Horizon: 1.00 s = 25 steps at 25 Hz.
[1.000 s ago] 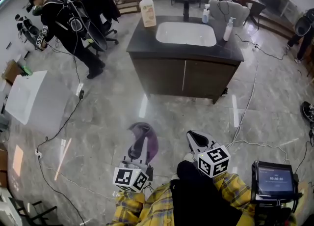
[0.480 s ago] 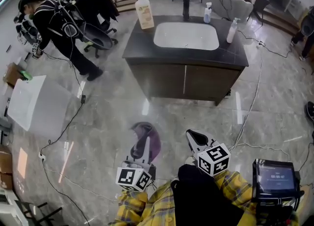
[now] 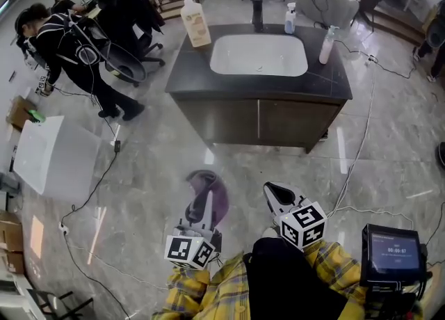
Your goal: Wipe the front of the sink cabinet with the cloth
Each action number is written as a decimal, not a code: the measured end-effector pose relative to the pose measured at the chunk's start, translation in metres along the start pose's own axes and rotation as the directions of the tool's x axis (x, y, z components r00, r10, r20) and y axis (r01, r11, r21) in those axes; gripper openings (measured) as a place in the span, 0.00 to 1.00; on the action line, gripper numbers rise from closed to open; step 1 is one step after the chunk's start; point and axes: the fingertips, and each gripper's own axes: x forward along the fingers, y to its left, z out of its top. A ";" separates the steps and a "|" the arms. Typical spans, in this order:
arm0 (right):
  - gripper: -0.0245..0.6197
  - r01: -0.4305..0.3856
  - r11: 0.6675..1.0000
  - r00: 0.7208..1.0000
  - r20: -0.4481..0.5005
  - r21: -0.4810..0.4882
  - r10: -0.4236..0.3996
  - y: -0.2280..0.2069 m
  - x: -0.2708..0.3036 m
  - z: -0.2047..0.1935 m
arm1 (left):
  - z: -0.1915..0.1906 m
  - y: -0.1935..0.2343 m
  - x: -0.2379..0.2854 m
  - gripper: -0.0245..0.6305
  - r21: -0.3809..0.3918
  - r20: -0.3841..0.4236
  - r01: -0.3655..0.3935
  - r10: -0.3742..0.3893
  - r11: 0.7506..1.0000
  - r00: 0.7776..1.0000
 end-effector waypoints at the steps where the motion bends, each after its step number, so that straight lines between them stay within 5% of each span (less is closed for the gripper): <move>1: 0.05 0.005 1.000 1.000 0.005 0.000 -0.005 -0.006 0.000 0.003 | 0.002 -0.001 0.005 0.11 -0.003 0.011 0.002 -0.002 1.000 1.000; 13: 0.05 0.040 0.999 0.999 0.021 0.001 -0.040 -0.039 0.007 0.008 | -0.005 -0.017 0.052 0.11 0.014 0.012 0.089 -0.089 0.996 0.996; 25: 0.05 0.120 0.992 0.992 0.031 0.044 -0.121 -0.017 0.057 0.025 | 0.010 0.032 0.072 0.11 0.012 -0.035 0.203 -0.202 0.979 0.979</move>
